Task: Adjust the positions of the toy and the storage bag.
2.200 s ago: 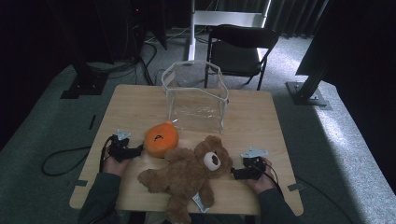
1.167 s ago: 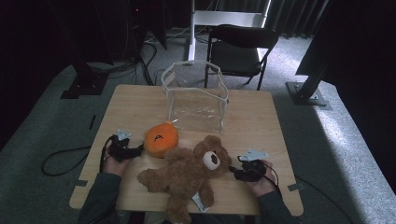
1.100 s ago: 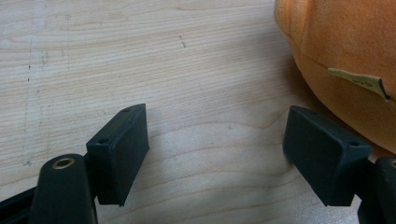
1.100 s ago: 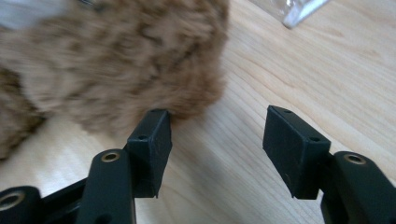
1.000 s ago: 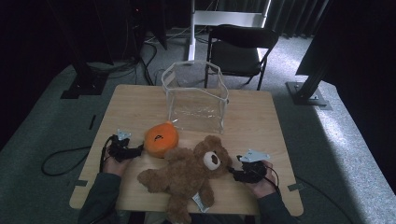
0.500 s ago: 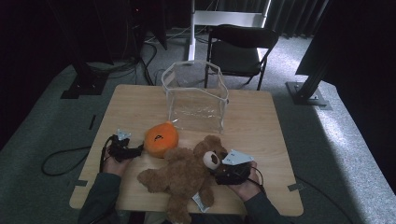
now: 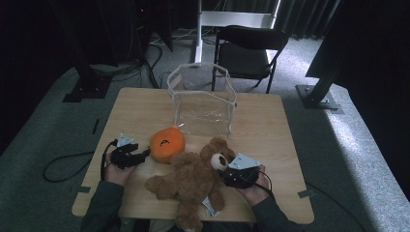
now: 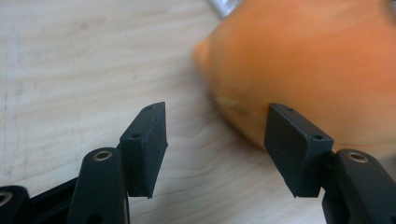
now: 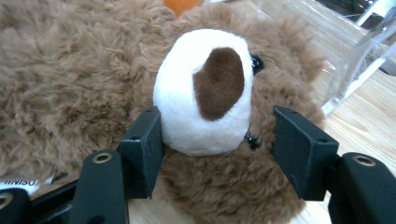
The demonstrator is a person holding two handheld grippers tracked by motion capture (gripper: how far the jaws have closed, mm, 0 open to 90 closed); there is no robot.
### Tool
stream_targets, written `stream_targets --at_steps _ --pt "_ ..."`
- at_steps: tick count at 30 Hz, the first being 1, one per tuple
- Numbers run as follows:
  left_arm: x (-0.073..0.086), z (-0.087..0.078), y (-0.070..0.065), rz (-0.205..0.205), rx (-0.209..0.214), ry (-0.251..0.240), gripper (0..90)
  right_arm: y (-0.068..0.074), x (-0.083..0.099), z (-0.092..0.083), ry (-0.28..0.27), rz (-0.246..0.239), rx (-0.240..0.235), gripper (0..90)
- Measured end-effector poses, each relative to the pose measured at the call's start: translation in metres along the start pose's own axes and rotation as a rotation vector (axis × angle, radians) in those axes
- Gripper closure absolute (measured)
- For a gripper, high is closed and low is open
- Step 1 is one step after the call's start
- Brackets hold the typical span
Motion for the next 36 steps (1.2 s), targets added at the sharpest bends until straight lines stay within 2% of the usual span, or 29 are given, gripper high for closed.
stream_targets --at_steps 2,5,9,13,16,18,21,25,28,32,36 --pt "-0.002 -0.004 -0.009 0.034 0.025 -0.003 39.1 -0.004 0.000 0.002 0.007 0.007 0.009 37.1" --pt "-0.003 -0.005 -0.019 0.059 0.037 -0.004 38.8 -0.011 0.000 0.005 0.016 0.013 0.035 37.2" --pt "-0.004 -0.007 -0.026 0.058 0.067 -0.016 38.1 -0.026 0.000 0.011 0.037 0.027 0.087 37.5" --pt "-0.003 -0.006 -0.027 0.061 0.085 -0.013 37.5 -0.043 0.000 0.021 0.071 0.095 0.113 37.5" --pt "-0.001 -0.003 -0.024 0.048 0.096 -0.017 36.9 -0.053 -0.001 0.026 0.107 0.116 0.165 38.6" --pt "0.001 -0.003 -0.022 0.042 0.099 -0.020 36.3 -0.055 -0.003 0.024 0.129 0.139 0.190 40.9" --pt "0.002 -0.003 -0.019 0.029 0.103 -0.036 35.9 -0.048 -0.009 0.012 0.098 0.169 0.150 38.4" --pt "0.003 -0.004 -0.018 0.033 0.099 -0.043 35.6 -0.031 -0.019 -0.004 0.048 0.202 0.041 35.0" --pt "0.003 -0.004 -0.018 0.039 0.095 -0.047 35.5 -0.016 -0.027 -0.010 0.027 0.207 -0.036 30.1" --pt "0.003 -0.004 -0.018 0.046 0.094 -0.050 35.5 0.001 -0.038 -0.013 0.013 0.198 -0.073 23.0" --pt "0.003 -0.005 -0.019 0.053 0.088 -0.054 35.6 0.018 -0.050 -0.010 0.013 0.181 -0.076 18.0"
Point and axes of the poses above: each handheld gripper's, and its own axes: z roughly forward along the jaws, x roughly out of its underside, y roughly to its left, the point moved 2 cm from there along z, roughly forward along the jaws, and after that the axes turned 13 degrees about x, right-handed, at the moved point
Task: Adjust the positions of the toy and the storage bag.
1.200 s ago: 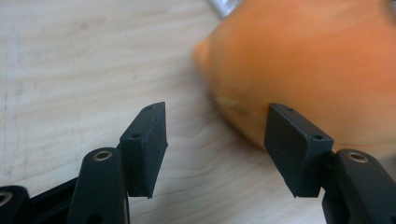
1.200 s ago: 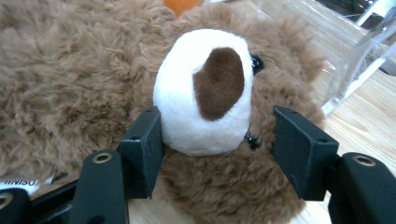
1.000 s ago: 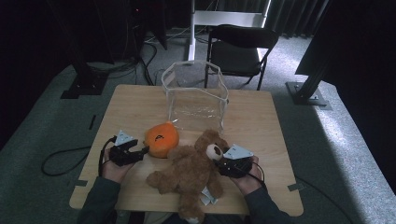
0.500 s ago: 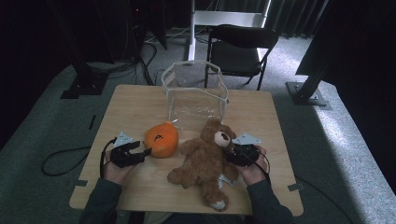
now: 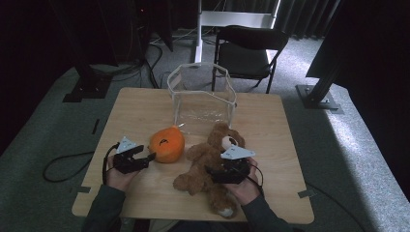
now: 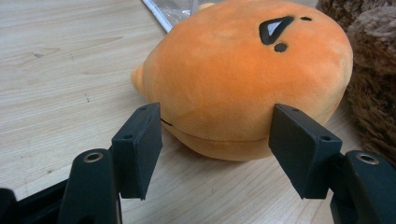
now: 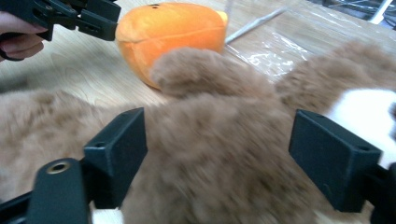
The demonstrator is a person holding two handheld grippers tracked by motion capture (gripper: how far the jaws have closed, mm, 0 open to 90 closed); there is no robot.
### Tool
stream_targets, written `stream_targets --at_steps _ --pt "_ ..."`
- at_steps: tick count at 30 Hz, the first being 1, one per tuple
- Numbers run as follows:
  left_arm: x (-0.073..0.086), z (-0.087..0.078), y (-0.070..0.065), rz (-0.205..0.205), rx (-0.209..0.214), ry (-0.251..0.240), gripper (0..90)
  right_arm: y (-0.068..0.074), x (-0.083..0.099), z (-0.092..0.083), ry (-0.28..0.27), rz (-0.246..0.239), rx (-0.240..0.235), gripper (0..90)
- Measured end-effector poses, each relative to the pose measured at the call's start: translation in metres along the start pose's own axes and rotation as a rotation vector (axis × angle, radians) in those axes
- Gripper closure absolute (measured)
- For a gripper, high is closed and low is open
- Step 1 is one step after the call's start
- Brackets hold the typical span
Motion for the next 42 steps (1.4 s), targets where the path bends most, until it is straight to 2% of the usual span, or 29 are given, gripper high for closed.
stream_targets --at_steps 2,4,7,8,11,14,16,21,23,26,29,32,34,36,39,42 --pt "0.000 0.000 0.000 0.000 0.000 -0.002 35.6 0.007 -0.004 0.006 0.002 -0.011 -0.013 16.5" --pt "0.000 0.000 0.000 0.001 -0.001 -0.003 35.6 0.015 -0.006 0.013 0.010 -0.037 0.004 14.5" --pt "0.000 0.000 0.000 0.002 -0.002 0.001 35.6 0.022 -0.003 0.027 0.072 -0.091 0.042 12.9" --pt "0.000 0.000 0.000 0.003 -0.001 0.002 35.6 0.022 -0.001 0.028 0.074 -0.091 0.036 12.9" --pt "0.000 0.000 0.001 -0.003 0.003 0.000 35.6 0.020 0.003 0.023 0.092 -0.112 0.039 12.9" --pt "0.000 0.001 0.001 0.000 0.003 -0.002 35.5 0.014 0.005 0.018 0.130 -0.141 0.014 12.9" --pt "0.000 0.001 0.001 0.001 0.001 -0.001 35.5 0.007 0.006 0.015 0.152 -0.137 -0.012 12.8" --pt "0.001 0.001 0.001 -0.004 0.005 -0.001 35.6 -0.005 0.014 0.012 0.182 -0.065 -0.001 11.1" --pt "0.001 0.001 0.001 -0.003 0.006 -0.001 35.5 -0.008 0.018 0.012 0.189 -0.017 -0.001 10.9" --pt "0.001 0.001 0.001 -0.003 0.005 0.000 35.6 -0.009 0.020 0.009 0.192 0.034 0.006 10.4" --pt "0.001 0.001 0.001 -0.003 0.005 0.000 35.6 -0.008 0.023 0.008 0.187 0.065 0.014 10.4" --pt "0.001 0.001 0.001 -0.002 0.005 0.000 35.6 -0.009 0.027 0.011 0.213 0.120 0.019 10.4" --pt "0.001 0.001 0.001 -0.001 0.005 0.001 35.6 -0.012 0.029 0.013 0.230 0.162 0.002 10.4" --pt "0.001 0.002 0.001 -0.003 0.007 0.001 35.5 -0.016 0.031 0.018 0.255 0.201 -0.033 10.6" --pt "0.002 0.002 0.001 -0.005 0.008 -0.001 35.6 -0.026 0.035 0.023 0.280 0.258 -0.099 20.2" --pt "0.002 0.002 0.002 -0.004 0.010 0.001 35.6 -0.032 0.036 0.021 0.271 0.246 -0.120 37.4"
Point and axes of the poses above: each handheld gripper's, and its own axes: z roughly forward along the jaws, x roughly out of its underside, y roughly to its left, the point moved 2 cm from there along z, roughly forward along the jaws, and after that the axes turned 13 degrees about x, right-handed, at the moved point
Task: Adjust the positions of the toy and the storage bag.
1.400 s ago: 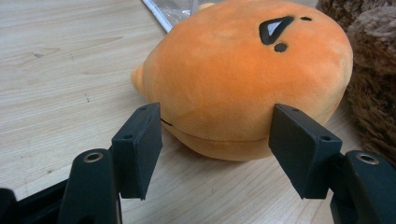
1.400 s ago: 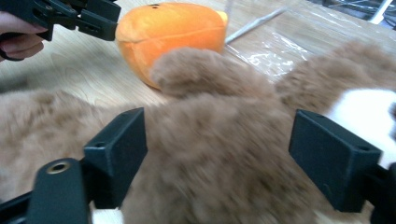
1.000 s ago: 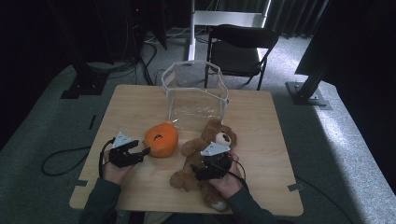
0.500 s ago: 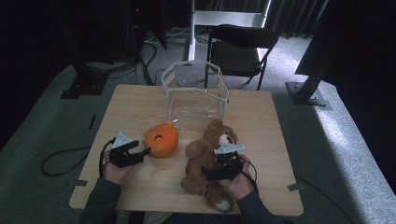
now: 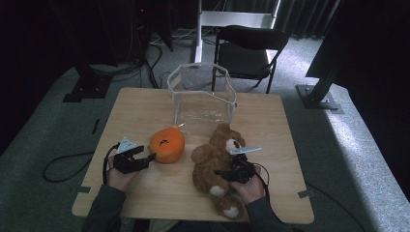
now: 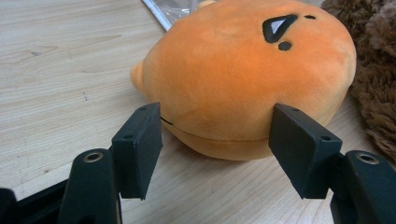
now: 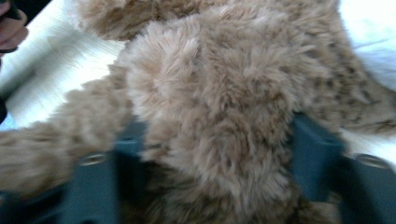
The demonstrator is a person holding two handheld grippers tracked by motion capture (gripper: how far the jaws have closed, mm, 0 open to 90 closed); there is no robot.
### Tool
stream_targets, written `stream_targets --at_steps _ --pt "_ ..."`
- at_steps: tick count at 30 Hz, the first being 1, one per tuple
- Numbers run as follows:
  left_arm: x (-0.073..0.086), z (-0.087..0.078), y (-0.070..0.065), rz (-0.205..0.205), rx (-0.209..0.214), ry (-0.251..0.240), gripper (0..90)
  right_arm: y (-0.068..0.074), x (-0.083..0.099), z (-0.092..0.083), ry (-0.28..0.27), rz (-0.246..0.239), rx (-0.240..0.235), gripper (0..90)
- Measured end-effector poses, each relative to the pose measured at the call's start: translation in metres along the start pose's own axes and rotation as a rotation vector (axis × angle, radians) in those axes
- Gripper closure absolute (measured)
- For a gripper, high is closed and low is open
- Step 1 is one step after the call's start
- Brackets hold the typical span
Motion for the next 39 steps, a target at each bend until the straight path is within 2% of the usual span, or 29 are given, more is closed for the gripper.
stream_targets --at_steps 3,5,7,10,13,18,20,23,24,25,27,29,30,33,34,35,37,39 --pt "0.000 0.001 0.000 -0.001 0.000 0.000 35.5 -0.003 -0.003 -0.003 0.002 -0.036 -0.013 47.8" --pt "0.000 0.001 0.000 0.000 -0.001 0.000 35.5 -0.002 -0.005 -0.005 0.003 -0.083 -0.012 52.3" --pt "0.000 0.000 0.000 0.001 0.001 0.000 35.5 0.000 -0.009 -0.007 -0.005 -0.152 -0.006 55.9" --pt "0.001 0.000 0.000 -0.001 0.001 -0.001 35.6 0.005 -0.014 -0.013 -0.009 -0.267 0.011 59.2" --pt "0.001 0.000 0.000 -0.001 0.002 0.000 35.5 0.014 -0.019 -0.020 -0.025 -0.452 0.027 60.9" --pt "0.001 0.000 0.000 0.000 -0.003 0.001 35.5 0.017 -0.024 -0.033 -0.035 -0.704 0.015 63.9" --pt "0.001 0.000 0.000 -0.003 0.000 0.000 35.5 0.015 -0.025 -0.040 -0.048 -0.777 0.011 64.8" --pt "0.001 0.001 0.000 -0.002 0.001 0.000 35.5 0.007 -0.025 -0.050 -0.071 -0.828 0.030 68.2" --pt "0.001 0.001 0.000 -0.002 0.002 0.001 35.6 0.005 -0.025 -0.052 -0.079 -0.816 0.019 71.8" --pt "0.001 0.001 0.000 -0.003 0.002 -0.001 35.5 0.002 -0.026 -0.054 -0.080 -0.784 0.002 69.7" --pt "0.001 0.001 0.000 -0.004 0.002 -0.001 35.6 -0.001 -0.027 -0.057 -0.089 -0.664 -0.017 55.7" --pt "0.001 0.002 0.000 -0.004 0.001 -0.002 35.5 0.001 -0.029 -0.060 -0.113 -0.539 0.003 47.6" --pt "0.001 0.002 0.000 -0.004 0.001 -0.002 35.5 0.002 -0.030 -0.061 -0.130 -0.498 0.014 42.9" --pt "0.001 0.002 0.000 -0.004 0.001 -0.003 35.5 0.006 -0.033 -0.060 -0.149 -0.389 0.069 40.2" --pt "0.001 0.002 0.000 -0.004 0.003 -0.002 35.5 0.007 -0.035 -0.057 -0.157 -0.346 0.071 40.2" --pt "0.001 0.002 0.000 -0.004 0.004 -0.002 35.5 0.006 -0.036 -0.054 -0.159 -0.295 0.072 40.0" --pt "0.002 0.002 0.000 -0.005 0.003 -0.003 35.5 0.000 -0.041 -0.044 -0.140 -0.182 0.109 37.7" --pt "0.002 0.002 0.000 -0.005 0.004 -0.003 35.5 -0.009 -0.045 -0.034 -0.136 -0.071 0.108 34.4"
Point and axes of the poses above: each handheld gripper's, and its own axes: z roughly forward along the jaws, x roughly out of its underside, y roughly to its left, the point moved 2 cm from there along z, roughly forward along the jaws, and after that the axes turned 13 degrees about x, right-handed, at the moved point
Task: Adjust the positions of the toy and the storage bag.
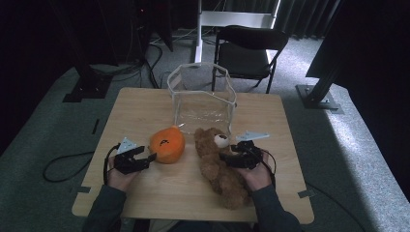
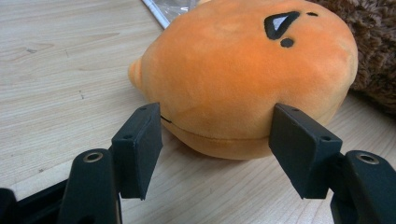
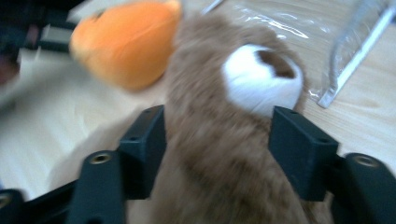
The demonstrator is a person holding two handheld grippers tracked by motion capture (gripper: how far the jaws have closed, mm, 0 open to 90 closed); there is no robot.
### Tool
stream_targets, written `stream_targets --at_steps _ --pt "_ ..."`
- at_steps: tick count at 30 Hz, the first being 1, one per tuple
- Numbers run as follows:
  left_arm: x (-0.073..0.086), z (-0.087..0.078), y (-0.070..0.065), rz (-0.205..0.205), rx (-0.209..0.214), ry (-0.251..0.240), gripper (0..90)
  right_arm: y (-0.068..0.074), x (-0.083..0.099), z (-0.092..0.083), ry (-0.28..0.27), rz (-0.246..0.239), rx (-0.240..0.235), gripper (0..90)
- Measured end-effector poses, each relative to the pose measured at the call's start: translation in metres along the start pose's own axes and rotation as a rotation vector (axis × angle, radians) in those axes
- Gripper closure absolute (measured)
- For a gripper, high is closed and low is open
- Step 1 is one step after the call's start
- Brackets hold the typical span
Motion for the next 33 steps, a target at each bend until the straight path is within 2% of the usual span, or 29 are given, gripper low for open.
stream_targets --at_steps 3,4,8,9,11,13,14,16,19,21,23,26,30,32,33 --pt "0.000 0.000 0.000 -0.003 0.002 -0.002 35.3 -0.009 -0.003 0.017 0.028 0.119 -0.025 30.0" --pt "0.000 0.000 0.000 -0.002 0.002 -0.003 35.2 -0.009 -0.004 0.020 0.034 0.131 -0.028 29.4" --pt "0.000 0.000 0.000 -0.001 -0.001 -0.001 35.2 -0.009 -0.006 0.036 0.057 0.157 -0.001 24.0" --pt "0.000 0.000 0.000 -0.001 -0.002 -0.001 35.3 -0.008 -0.006 0.041 0.077 0.169 0.001 22.2" --pt "0.001 0.000 0.000 -0.002 -0.001 0.000 35.3 -0.006 -0.003 0.050 0.132 0.160 0.008 23.4" --pt "0.001 0.000 0.000 -0.003 0.001 0.000 35.2 -0.001 0.002 0.060 0.203 0.139 -0.027 27.2" --pt "0.001 0.000 0.001 -0.001 0.001 0.001 35.2 0.001 0.003 0.064 0.215 0.126 -0.044 28.2" --pt "0.001 0.000 0.000 -0.002 0.001 -0.001 35.2 0.004 0.004 0.066 0.210 0.080 -0.061 32.3" --pt "0.001 0.000 0.000 0.002 -0.003 0.001 35.2 0.012 0.003 0.068 0.196 -0.066 -0.104 39.0" --pt "0.000 0.000 0.000 0.003 -0.005 0.000 35.3 0.017 0.003 0.068 0.206 -0.148 -0.138 41.1" --pt "0.000 0.000 -0.001 0.005 -0.007 -0.001 35.3 0.023 0.003 0.067 0.208 -0.228 -0.148 42.9" --pt "0.000 -0.002 -0.001 0.007 -0.006 -0.004 35.2 0.028 0.004 0.061 0.213 -0.344 -0.180 44.1" --pt "-0.002 -0.005 0.000 0.000 -0.005 -0.013 35.2 0.030 0.012 0.048 0.240 -0.473 -0.258 43.8" --pt "-0.004 -0.006 -0.001 0.001 -0.006 -0.023 35.3 0.030 0.014 0.041 0.228 -0.493 -0.290 42.8" --pt "-0.007 -0.006 -0.002 0.007 -0.002 -0.027 35.3 0.029 0.013 0.037 0.202 -0.479 -0.297 43.0"
Point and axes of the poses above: each handheld gripper's, and its own axes: z roughly forward along the jaws, x roughly out of its underside, y roughly to its left, the point moved 2 cm from there along z, roughly forward along the jaws, and after that the axes turned 13 degrees about x, right-handed, at the moved point
